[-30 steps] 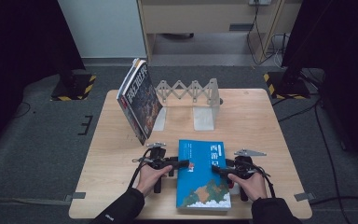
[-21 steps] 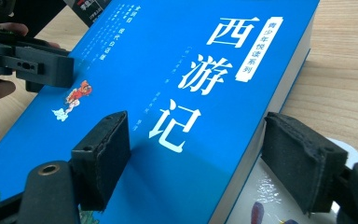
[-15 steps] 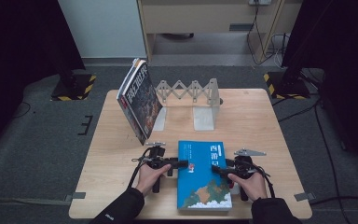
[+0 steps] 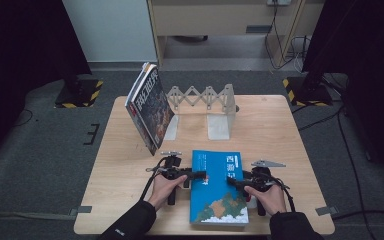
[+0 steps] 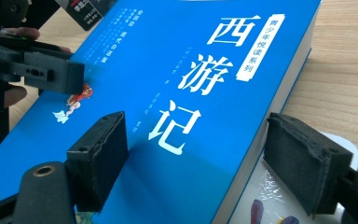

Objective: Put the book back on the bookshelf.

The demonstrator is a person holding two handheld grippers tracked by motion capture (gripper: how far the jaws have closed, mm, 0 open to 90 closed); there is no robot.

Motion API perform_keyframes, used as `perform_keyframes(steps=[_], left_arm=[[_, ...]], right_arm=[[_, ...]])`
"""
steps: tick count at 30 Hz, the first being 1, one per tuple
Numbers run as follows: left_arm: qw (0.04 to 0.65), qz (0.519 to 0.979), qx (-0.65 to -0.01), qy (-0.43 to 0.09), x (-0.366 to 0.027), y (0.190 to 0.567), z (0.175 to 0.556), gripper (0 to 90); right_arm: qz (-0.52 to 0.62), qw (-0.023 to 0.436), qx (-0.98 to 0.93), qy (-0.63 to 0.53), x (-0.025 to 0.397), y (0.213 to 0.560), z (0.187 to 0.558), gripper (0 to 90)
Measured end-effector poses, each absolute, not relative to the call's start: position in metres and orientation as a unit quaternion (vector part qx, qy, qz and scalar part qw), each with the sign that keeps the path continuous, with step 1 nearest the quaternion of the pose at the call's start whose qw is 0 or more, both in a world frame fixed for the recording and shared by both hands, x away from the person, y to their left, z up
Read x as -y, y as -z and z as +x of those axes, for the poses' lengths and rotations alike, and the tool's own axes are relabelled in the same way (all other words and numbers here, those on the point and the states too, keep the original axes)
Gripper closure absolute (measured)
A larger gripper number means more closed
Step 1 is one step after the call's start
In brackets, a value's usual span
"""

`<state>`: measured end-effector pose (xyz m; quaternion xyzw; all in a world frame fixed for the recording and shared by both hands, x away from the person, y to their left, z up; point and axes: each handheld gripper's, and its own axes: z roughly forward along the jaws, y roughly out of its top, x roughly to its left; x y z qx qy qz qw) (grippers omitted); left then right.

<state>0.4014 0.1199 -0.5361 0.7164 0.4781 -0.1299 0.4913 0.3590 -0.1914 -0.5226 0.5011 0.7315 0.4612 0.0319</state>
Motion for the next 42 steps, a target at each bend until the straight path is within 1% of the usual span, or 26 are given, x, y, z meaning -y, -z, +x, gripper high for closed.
perform_keyframes(steps=[4, 7, 9, 20, 23, 27, 30, 42], left_arm=[[0.493, 0.715, -0.479, 0.128, -0.124, 0.528, 0.398, 34.3], [0.519, 0.706, -0.465, 0.127, -0.126, 0.517, 0.395, 42.9], [0.524, 0.711, -0.454, 0.122, -0.124, 0.511, 0.393, 45.4], [0.507, 0.732, -0.439, 0.121, -0.108, 0.507, 0.395, 45.4], [0.494, 0.743, -0.435, 0.124, -0.103, 0.506, 0.396, 45.8], [0.485, 0.743, -0.443, 0.131, -0.103, 0.507, 0.398, 45.8], [0.48, 0.746, -0.445, 0.122, -0.099, 0.507, 0.398, 45.4], [0.466, 0.748, -0.456, 0.123, -0.098, 0.507, 0.397, 43.5]], right_arm=[[0.498, 0.03, -0.731, -0.465, 0.191, 0.524, 0.36, 21.8], [0.503, 0.024, -0.727, -0.466, 0.192, 0.523, 0.36, 21.5], [0.501, 0.019, -0.728, -0.468, 0.194, 0.524, 0.361, 21.2], [0.493, 0.014, -0.733, -0.468, 0.193, 0.522, 0.362, 21.7], [0.487, 0.015, -0.736, -0.47, 0.191, 0.522, 0.362, 22.3], [0.481, 0.019, -0.74, -0.468, 0.188, 0.522, 0.361, 22.5], [0.478, 0.02, -0.743, -0.467, 0.188, 0.521, 0.361, 22.6], [0.474, 0.02, -0.747, -0.466, 0.186, 0.521, 0.361, 23.2]])
